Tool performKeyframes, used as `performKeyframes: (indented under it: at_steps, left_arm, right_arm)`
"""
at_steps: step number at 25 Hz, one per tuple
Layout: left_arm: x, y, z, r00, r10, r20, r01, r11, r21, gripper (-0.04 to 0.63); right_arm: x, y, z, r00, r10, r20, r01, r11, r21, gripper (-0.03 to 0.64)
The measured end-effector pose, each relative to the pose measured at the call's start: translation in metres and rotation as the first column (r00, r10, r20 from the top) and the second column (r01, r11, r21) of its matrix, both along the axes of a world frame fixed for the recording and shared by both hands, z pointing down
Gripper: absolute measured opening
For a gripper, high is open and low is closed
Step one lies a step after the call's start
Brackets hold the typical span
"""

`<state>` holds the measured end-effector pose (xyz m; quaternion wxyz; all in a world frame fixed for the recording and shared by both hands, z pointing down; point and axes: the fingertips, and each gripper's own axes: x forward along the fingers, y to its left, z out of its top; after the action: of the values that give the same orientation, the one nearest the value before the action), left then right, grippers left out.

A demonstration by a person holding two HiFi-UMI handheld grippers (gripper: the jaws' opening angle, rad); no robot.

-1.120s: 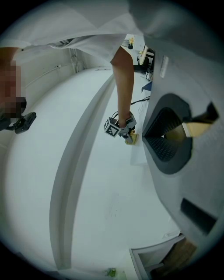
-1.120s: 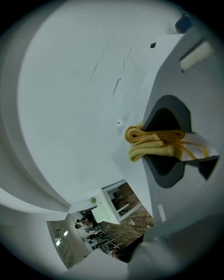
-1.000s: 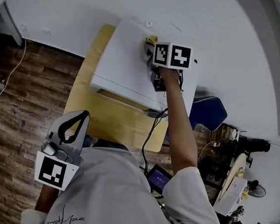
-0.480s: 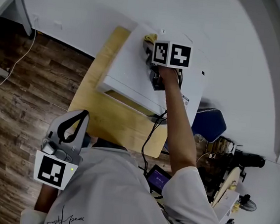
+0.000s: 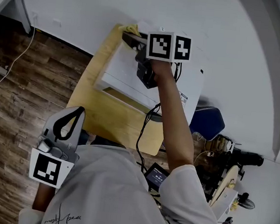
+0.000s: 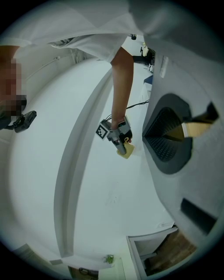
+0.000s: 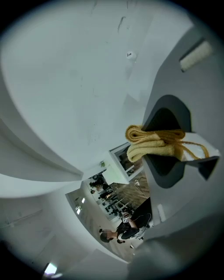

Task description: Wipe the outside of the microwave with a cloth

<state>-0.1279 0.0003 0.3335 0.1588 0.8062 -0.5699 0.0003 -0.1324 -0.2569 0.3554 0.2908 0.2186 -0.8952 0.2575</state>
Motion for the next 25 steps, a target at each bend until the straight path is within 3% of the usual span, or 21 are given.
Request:
performKeyframes:
  at_steps: [6, 12, 25]
  left_arm:
    - [0.013, -0.008, -0.005, 0.999, 0.049, -0.003, -0.049, 0.999, 0.015, -0.009]
    - [0.032, -0.018, -0.006, 0.994, 0.113, -0.004, -0.113, 0.994, 0.011, -0.009]
    - [0.087, -0.039, -0.003, 0.97, 0.232, 0.078, -0.233, 0.972, 0.009, -0.009]
  right_arm:
    - [0.041, -0.005, -0.045, 0.999, 0.039, 0.029, -0.041, 0.997, 0.07, 0.12]
    - [0.101, -0.02, -0.053, 0.993, 0.116, 0.001, -0.116, 0.99, 0.084, 0.121]
    - [0.247, -0.037, -0.056, 0.942, 0.335, -0.034, -0.327, 0.934, 0.143, 0.121]
